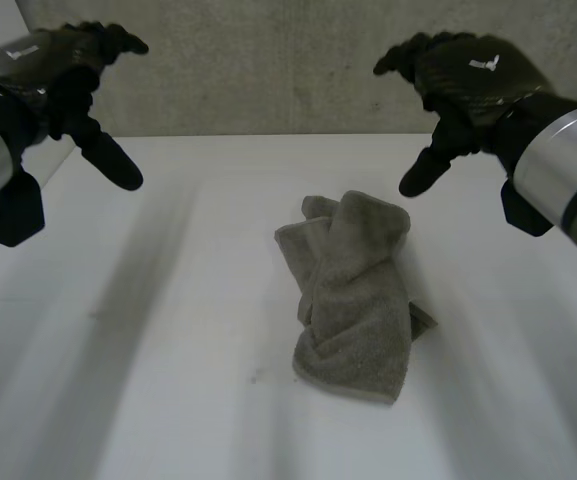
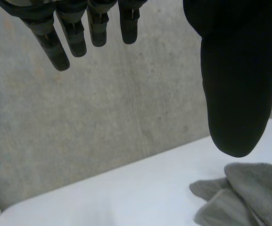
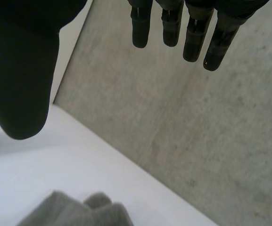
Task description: Fold the laundry
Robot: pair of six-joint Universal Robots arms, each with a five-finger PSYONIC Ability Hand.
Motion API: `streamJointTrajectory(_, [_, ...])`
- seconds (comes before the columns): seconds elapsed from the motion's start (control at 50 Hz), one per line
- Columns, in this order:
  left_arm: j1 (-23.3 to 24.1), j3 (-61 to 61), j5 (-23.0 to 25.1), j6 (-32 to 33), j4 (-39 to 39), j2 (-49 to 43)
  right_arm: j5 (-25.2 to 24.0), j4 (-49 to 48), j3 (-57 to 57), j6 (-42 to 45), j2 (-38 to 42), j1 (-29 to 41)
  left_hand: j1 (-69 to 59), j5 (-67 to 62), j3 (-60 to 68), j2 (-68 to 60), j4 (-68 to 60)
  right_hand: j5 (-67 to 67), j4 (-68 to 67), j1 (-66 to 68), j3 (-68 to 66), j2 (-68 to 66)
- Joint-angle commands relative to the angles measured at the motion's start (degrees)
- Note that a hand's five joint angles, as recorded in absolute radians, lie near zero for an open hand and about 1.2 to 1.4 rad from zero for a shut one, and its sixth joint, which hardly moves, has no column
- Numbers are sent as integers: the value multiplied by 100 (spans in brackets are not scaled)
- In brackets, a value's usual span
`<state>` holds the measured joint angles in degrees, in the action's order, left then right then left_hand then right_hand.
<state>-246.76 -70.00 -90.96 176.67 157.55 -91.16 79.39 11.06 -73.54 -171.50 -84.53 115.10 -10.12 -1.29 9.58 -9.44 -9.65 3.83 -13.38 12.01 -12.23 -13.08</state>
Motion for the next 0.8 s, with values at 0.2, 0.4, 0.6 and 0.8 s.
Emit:
streamJointTrajectory(0.2, [5, -146, -27, -1, 715, -1317, 1078, 582, -134, 890, 1519, 56, -10, 108, 64, -77, -57, -383, 338, -201, 223, 308])
streamJointTrajectory(0.4, [154, -497, 8, -10, 1487, -2177, 1140, -364, -1758, -375, 1677, 398, -77, 41, 131, -144, -124, -383, 338, -201, 223, 308])
streamJointTrajectory(0.6, [181, -717, 69, -18, 2007, -2389, 1579, -2028, -2173, -358, 2169, 504, -111, 7, 165, -178, -158, 4789, -4834, 4971, -4950, -4864])
streamJointTrajectory(0.8, [295, -849, 465, -80, 2104, -2406, 1368, -2556, -1866, -112, 1308, 469, -94, 24, 148, -161, -141, 6617, -6662, 6799, -6777, -6692])
